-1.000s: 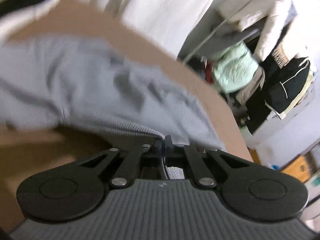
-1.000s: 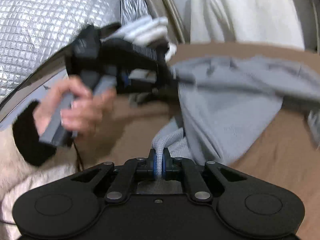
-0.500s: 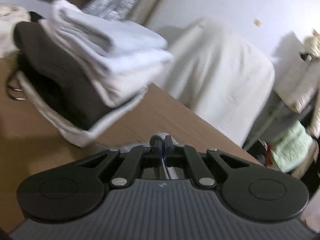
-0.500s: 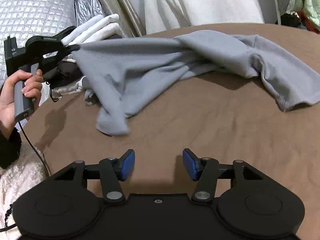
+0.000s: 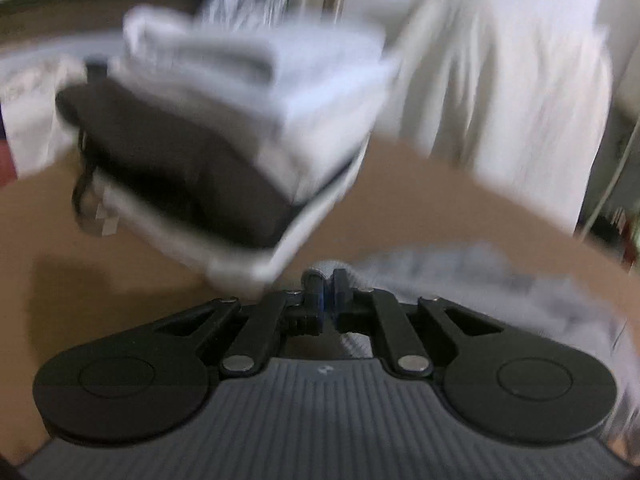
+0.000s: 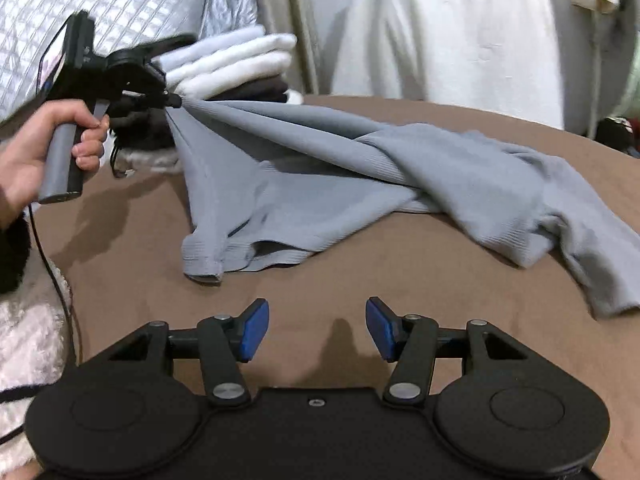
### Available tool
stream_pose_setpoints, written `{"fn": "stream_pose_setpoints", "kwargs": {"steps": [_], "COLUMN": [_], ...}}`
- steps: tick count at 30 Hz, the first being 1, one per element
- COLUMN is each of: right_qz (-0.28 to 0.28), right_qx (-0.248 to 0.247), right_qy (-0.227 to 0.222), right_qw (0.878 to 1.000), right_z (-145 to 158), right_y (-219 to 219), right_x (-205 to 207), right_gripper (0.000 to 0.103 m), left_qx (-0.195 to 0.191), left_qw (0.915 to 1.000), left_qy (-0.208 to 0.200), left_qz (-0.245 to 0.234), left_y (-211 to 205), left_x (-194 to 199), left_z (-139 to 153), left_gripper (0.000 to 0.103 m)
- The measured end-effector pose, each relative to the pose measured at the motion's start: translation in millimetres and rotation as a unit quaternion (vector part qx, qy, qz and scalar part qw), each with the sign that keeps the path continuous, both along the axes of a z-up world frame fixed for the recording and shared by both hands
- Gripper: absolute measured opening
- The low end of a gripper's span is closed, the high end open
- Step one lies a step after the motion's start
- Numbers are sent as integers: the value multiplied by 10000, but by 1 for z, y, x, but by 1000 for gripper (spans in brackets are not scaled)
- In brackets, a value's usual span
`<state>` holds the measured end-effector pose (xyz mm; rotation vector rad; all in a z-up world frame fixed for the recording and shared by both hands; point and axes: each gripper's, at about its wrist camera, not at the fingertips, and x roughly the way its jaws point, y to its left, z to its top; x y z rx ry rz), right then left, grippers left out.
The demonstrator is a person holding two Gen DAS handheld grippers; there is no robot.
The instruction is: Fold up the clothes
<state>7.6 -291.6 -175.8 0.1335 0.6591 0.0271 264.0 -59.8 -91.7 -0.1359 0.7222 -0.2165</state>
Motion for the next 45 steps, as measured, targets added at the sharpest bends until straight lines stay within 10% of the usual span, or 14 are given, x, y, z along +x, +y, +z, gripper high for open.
{"fn": "stream_pose_setpoints", "kwargs": {"steps": [2, 5, 10, 19, 20, 23, 28, 37, 45], "right_qz": [-317, -1224, -1844, -1482, -1493, -1419, -1324, -1006, -704], "right_qx": [35, 620, 1748, 995, 999, 838, 872, -19, -1385], "right_qy": [68, 155, 82, 177, 156, 176, 217, -313, -1171], "right_qw": [9995, 9904, 9672, 9838, 9836, 9862, 9871, 9944, 9809], "right_z": [-5, -10, -21, -35, -34, -32, -23, 11, 24], "right_y": [-3, -27, -60, -46, -45, -41, -46, -28, 41], "right_x": [20, 37, 20, 7, 7, 7, -2, -34, -39], "right_gripper": [80, 81, 81, 84, 86, 86, 86, 86, 86], "left_qx": [500, 22, -342, 85, 126, 476, -517, -2208, -2113], "left_qw": [9954, 9898, 9693, 9503, 9518, 9601, 9790, 9496, 9299], "left_qy": [795, 791, 1226, 2119, 2035, 1538, 354, -873, -1518], "left_qz": [-164, -1184, -2105, -2279, -2291, -2287, -1942, -2044, -2598], "left_y": [-2, -2, -22, -73, -75, -74, -27, 40, 31], "left_x": [-9, -51, -70, -60, -62, -72, -85, -131, -192], "left_z": [-11, -17, -29, -75, -75, -64, -2, 102, 141], "left_gripper": [31, 69, 75, 103, 99, 8, 8, 8, 8]}}
